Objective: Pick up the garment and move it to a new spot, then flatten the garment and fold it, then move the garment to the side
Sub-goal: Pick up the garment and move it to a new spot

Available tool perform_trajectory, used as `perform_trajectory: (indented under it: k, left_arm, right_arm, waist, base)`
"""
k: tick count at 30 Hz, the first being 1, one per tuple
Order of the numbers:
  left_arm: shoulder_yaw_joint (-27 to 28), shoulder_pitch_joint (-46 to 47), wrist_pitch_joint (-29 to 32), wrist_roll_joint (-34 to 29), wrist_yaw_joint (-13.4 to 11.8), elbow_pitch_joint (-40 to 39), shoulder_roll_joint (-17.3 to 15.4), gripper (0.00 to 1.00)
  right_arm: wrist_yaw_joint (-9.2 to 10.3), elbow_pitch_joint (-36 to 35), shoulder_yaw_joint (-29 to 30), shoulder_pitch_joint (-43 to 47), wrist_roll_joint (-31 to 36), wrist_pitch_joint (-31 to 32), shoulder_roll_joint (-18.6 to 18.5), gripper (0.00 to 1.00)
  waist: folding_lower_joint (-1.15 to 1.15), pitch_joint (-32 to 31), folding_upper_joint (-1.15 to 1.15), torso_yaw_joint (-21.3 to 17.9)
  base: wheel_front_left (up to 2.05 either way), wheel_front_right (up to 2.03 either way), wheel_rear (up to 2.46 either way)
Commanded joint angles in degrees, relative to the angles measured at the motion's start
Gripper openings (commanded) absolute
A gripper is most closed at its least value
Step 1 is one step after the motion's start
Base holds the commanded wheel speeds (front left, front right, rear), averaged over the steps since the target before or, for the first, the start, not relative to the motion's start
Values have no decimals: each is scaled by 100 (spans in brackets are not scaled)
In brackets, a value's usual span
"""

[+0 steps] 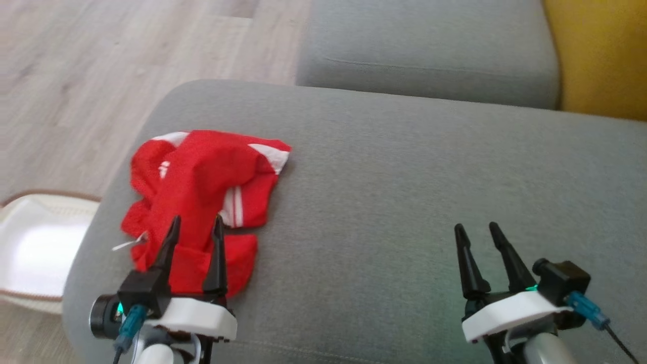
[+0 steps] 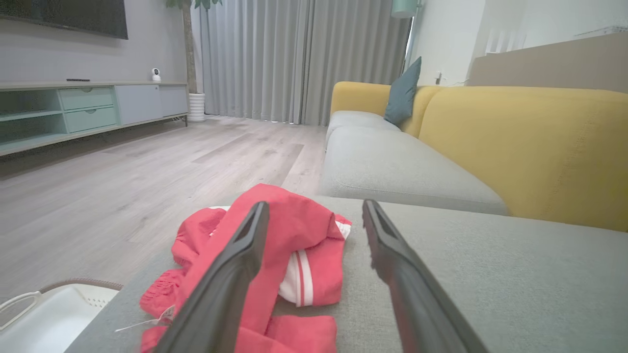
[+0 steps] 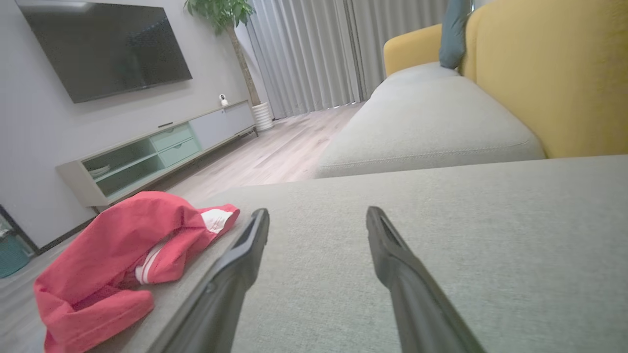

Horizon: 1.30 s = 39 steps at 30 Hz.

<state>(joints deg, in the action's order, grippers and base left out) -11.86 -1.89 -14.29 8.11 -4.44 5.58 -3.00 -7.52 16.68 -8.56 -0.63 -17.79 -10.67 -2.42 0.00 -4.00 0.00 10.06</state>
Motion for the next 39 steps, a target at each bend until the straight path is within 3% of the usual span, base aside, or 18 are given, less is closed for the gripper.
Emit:
perform_trajectory:
  k: [1,21,27,34,39]
  left_arm:
    - [225,210,-71,-69,26,-186,12,100]
    - [388,109,-71,-229,94,-204,12,100]
    - [435,86,-71,-245,112,-225,12,100]
    - [587,113,-71,-268,135,-255,-1,100]
    - [840,453,-71,-9,406,-64,-149,100]
  right_arm:
    - [3,-151,-145,-200,-43,-85,-45,100]
    - [3,135,-476,-192,-391,-303,-45,100]
    - [3,203,-481,-197,-416,-348,-45,100]
    - [3,205,-335,-237,-337,-367,-45,100]
    - [3,21,-81,-340,-153,-296,-45,100]
  waist:
    - [0,-27,0,144]
    - [0,-131,0,1449]
    - [0,-127,0,1508]
    - [0,-41,0,1311]
    - [0,278,0,1055]
  base:
    - [0,0,0]
    - [0,0,0]
    - [0,0,0]
    - [0,0,0]
    - [0,0,0]
